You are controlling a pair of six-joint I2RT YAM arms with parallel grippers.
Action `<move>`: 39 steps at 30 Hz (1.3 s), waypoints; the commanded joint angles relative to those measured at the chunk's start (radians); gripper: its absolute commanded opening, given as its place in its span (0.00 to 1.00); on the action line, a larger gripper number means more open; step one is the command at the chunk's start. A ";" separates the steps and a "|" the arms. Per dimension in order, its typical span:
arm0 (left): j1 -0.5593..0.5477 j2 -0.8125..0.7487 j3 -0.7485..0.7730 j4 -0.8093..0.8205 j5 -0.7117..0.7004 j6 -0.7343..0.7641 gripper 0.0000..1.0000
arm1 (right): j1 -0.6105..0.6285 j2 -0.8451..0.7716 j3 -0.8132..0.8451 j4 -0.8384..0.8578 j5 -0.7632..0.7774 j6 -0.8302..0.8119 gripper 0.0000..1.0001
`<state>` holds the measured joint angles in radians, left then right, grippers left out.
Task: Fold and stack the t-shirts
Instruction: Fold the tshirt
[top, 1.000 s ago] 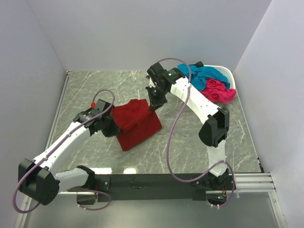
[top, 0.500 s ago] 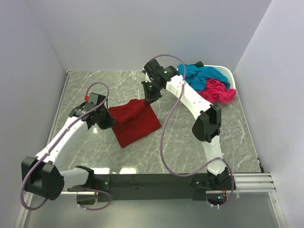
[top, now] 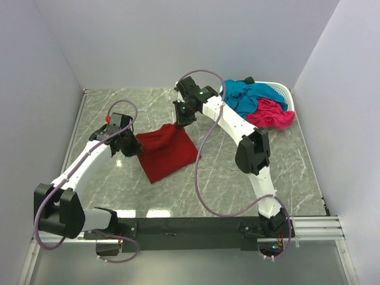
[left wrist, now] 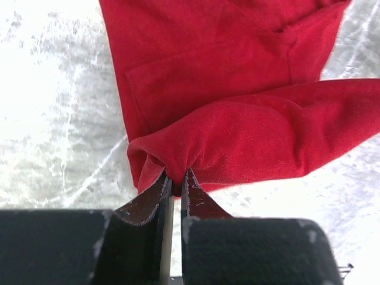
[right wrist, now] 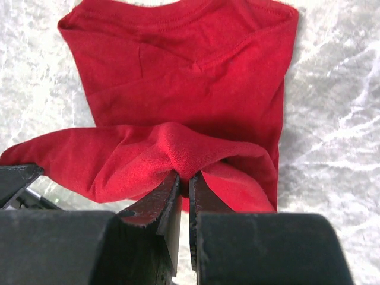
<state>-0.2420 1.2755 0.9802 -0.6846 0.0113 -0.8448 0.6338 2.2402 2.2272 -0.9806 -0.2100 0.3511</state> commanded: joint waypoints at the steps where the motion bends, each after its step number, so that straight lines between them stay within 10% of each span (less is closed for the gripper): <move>1: 0.012 0.024 -0.017 0.075 0.000 0.049 0.00 | -0.011 0.016 0.051 0.086 0.011 0.015 0.00; 39: 0.133 0.317 0.047 0.318 0.004 0.139 0.01 | -0.036 0.150 0.051 0.306 0.073 0.127 0.00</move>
<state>-0.1207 1.5642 0.9775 -0.4210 0.0128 -0.7185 0.6151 2.3825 2.2574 -0.7467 -0.1661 0.4496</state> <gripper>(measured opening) 0.104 0.113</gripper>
